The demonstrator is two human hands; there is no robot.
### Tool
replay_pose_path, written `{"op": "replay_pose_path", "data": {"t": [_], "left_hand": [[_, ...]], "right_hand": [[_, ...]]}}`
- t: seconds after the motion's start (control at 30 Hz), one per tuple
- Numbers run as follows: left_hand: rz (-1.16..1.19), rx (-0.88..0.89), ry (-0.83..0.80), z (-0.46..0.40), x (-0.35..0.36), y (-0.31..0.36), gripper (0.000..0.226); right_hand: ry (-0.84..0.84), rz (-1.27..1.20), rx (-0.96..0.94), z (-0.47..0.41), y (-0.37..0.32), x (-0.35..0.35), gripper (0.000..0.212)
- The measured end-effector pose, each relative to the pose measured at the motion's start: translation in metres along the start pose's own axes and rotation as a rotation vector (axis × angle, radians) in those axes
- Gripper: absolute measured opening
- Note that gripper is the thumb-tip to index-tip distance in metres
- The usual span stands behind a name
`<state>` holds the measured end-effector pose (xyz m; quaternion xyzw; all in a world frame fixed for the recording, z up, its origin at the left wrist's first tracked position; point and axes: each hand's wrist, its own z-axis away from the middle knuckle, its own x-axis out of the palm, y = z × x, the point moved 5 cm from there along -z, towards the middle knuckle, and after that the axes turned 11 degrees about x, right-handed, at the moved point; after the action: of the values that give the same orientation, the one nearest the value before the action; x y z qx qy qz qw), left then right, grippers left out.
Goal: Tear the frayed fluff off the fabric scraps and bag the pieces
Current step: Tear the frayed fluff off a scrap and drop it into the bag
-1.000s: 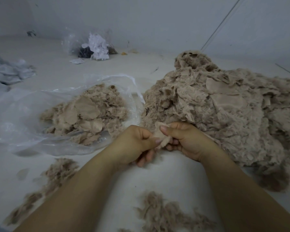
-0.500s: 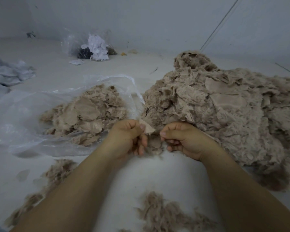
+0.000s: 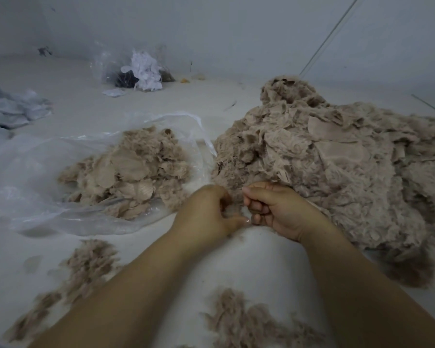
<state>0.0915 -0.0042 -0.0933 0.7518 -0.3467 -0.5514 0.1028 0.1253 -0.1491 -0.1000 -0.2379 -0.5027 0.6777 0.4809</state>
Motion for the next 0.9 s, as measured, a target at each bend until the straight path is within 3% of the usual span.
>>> {"op": "replay_pose_path", "data": {"t": [0.1,0.13,0.23,0.33,0.4,0.47,0.53,0.63,0.73,0.83,0.9], "left_hand": [[-0.147,0.063,-0.061,0.0,0.005,0.008,0.016],[-0.063,0.06,-0.019,0.001,0.004,0.008,0.009],[0.42,-0.093,0.188,0.004,-0.006,-0.003,0.019],[0.872,-0.196,0.322,0.006,-0.013,-0.008,0.016],[1.009,-0.211,0.336,0.005,-0.014,-0.007,0.015],[1.088,-0.223,0.3,0.004,-0.012,-0.005,0.017],[1.152,-0.249,0.233,0.005,-0.008,0.0,0.015],[1.203,-0.334,0.225,0.006,-0.002,0.0,0.011],[1.278,-0.392,0.255,0.006,-0.002,-0.005,0.017],[1.108,-0.296,0.193,0.005,-0.002,-0.005,0.04],[1.007,-0.236,0.194,0.005,-0.002,-0.004,0.022]], "right_hand": [[0.003,-0.011,-0.005,0.0,0.0,0.0,0.039],[0.008,-0.01,-0.007,0.0,0.0,0.0,0.039],[0.019,0.004,-0.011,-0.001,0.0,-0.001,0.036],[0.002,0.021,-0.015,-0.003,0.002,0.0,0.02],[-0.011,0.059,-0.025,-0.003,0.002,-0.001,0.008],[-0.056,0.116,-0.033,-0.002,0.002,-0.001,0.021],[-0.094,0.154,-0.041,-0.001,0.001,0.002,0.034],[-0.036,0.192,-0.042,-0.001,0.0,0.002,0.019],[-0.012,0.18,-0.037,-0.002,0.002,0.001,0.036],[-0.04,0.128,-0.011,0.001,0.001,0.005,0.039],[-0.042,0.109,0.009,0.002,0.001,0.006,0.042]]}}
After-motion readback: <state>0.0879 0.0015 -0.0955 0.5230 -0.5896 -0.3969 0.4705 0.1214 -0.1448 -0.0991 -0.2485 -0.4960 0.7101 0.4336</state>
